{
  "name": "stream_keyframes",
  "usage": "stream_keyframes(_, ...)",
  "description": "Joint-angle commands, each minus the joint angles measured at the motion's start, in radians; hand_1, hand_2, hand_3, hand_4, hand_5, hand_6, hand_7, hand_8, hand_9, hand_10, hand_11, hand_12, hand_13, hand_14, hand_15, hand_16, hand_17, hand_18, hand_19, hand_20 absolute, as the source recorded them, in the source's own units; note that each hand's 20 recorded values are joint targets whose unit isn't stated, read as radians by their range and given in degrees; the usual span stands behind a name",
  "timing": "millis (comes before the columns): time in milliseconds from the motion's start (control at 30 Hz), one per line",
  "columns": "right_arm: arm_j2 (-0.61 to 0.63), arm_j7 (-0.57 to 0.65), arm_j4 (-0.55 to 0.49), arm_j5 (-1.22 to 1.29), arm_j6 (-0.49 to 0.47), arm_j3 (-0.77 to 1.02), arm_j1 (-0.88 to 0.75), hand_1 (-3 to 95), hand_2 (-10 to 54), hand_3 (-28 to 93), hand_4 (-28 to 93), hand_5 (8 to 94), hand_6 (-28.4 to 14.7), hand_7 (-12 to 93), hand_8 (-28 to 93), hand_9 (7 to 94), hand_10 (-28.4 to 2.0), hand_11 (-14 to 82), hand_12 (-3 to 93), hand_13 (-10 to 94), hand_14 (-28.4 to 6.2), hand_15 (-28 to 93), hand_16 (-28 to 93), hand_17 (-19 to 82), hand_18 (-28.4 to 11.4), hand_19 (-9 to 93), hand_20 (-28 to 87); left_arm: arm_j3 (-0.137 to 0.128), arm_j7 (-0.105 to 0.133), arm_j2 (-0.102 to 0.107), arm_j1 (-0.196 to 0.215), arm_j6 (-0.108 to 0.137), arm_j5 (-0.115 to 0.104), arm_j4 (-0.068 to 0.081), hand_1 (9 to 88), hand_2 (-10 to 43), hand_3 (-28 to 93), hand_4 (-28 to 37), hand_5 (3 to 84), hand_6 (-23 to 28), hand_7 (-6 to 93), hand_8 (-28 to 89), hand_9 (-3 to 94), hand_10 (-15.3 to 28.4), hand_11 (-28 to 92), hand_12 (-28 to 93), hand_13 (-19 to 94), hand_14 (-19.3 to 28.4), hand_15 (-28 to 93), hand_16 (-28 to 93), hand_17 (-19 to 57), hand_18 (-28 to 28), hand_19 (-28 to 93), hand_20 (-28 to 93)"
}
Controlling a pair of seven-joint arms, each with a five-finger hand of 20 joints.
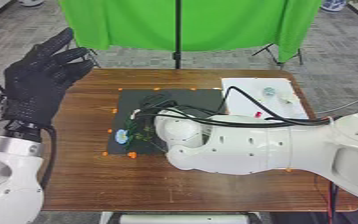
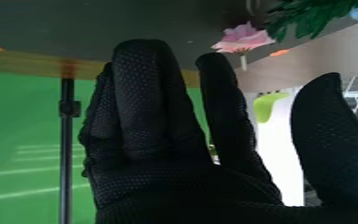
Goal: Arrange flowers
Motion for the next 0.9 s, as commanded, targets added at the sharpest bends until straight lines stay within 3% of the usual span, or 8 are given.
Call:
stream_keyframes(33, 0.096, 0.013, -0.055, -0.043, 0.007, 0.059, -0.013, 11.3, 14.2, 84, -23, 52.0, -2.3, 16, -14, 53.9, -22.7, 36.3, 17.0, 45, -19.8, 78, 9, 12, -23.6, 75, 37, -0.043, -0.004, -0.035, 0.124, 0.039, -0.005, -0.026, 21.0, 9.3, 76, -28.3, 34.8, 9.2, 12.9, -9, 30.1, 19.9, 28, 11, 24, 28.3, 59, -12, -6.8, 26.4, 63, 17)
stream_keyframes(333, 0.329, -0.002, -0.181, -0.092, 0.036, 0.262, -0.166, 13.2, 13.7, 83, -23, 49.7, -3.8, 15, -13, 54.0, -22.2, 28.1, 14.7, 45, -19.2, 75, 9, 13, -23.5, 76, 35, -0.092, 0.022, -0.080, 0.241, 0.074, -0.005, -0.057, 20.7, 9.4, 76, -28.3, 34.7, 9.2, 12.8, -8, 30.1, 19.9, 28, 11, 24, 28.3, 59, -12, -6.7, 26.5, 63, 17)
stream_keyframes(400, 0.381, -0.002, -0.203, -0.119, 0.020, 0.341, -0.226, 14.6, 12.5, 83, -23, 49.3, -3.8, 15, -13, 53.8, -22.0, 26.5, 14.7, 45, -19.1, 74, 8, 13, -23.5, 76, 35, -0.115, 0.011, -0.085, 0.262, 0.080, 0.003, -0.062, 20.5, 9.4, 76, -28.3, 34.7, 9.2, 12.7, -8, 30.1, 19.9, 28, 11, 24, 28.2, 59, -12, -6.6, 26.6, 64, 17)
stream_keyframes(567, 0.488, 0.021, -0.222, -0.128, 0.093, 0.413, -0.280, 17.4, 10.1, 83, -23, 48.1, -4.1, 15, -13, 53.2, -21.6, 24.3, 14.7, 45, -18.8, 73, 8, 14, -23.5, 76, 34, -0.144, 0.034, -0.093, 0.314, 0.092, 0.000, -0.076, 20.0, 9.5, 76, -28.3, 34.6, 9.2, 12.5, -8, 30.1, 20.0, 28, 11, 26, 28.3, 63, -11, -4.2, 26.2, 69, 20)
stream_keyframes(633, 0.523, 0.029, -0.218, -0.123, 0.110, 0.411, -0.275, 17.9, 9.8, 83, -23, 48.1, -4.1, 15, -13, 53.2, -21.6, 24.1, 14.7, 45, -18.7, 73, 8, 14, -23.4, 76, 34, -0.139, 0.052, -0.082, 0.320, 0.103, -0.010, -0.077, 19.9, 9.4, 76, -28.3, 34.7, 9.2, 12.5, -8, 30.2, 20.0, 28, 11, 27, 28.4, 63, -12, -4.2, 26.2, 69, 20)
stream_keyframes(900, 0.625, 0.073, -0.178, -0.146, 0.112, 0.471, -0.326, 20.2, 8.3, 83, -23, 48.0, -4.2, 15, -13, 52.5, -21.3, 22.5, 14.7, 46, -18.2, 72, 8, 14, -23.3, 77, 32, -0.113, 0.052, -0.070, 0.298, 0.103, -0.013, -0.070, 19.7, 9.4, 76, -28.3, 34.6, 9.1, 12.3, -8, 30.2, 20.1, 28, 11, 26, 28.4, 62, -13, -4.8, 26.2, 68, 19)
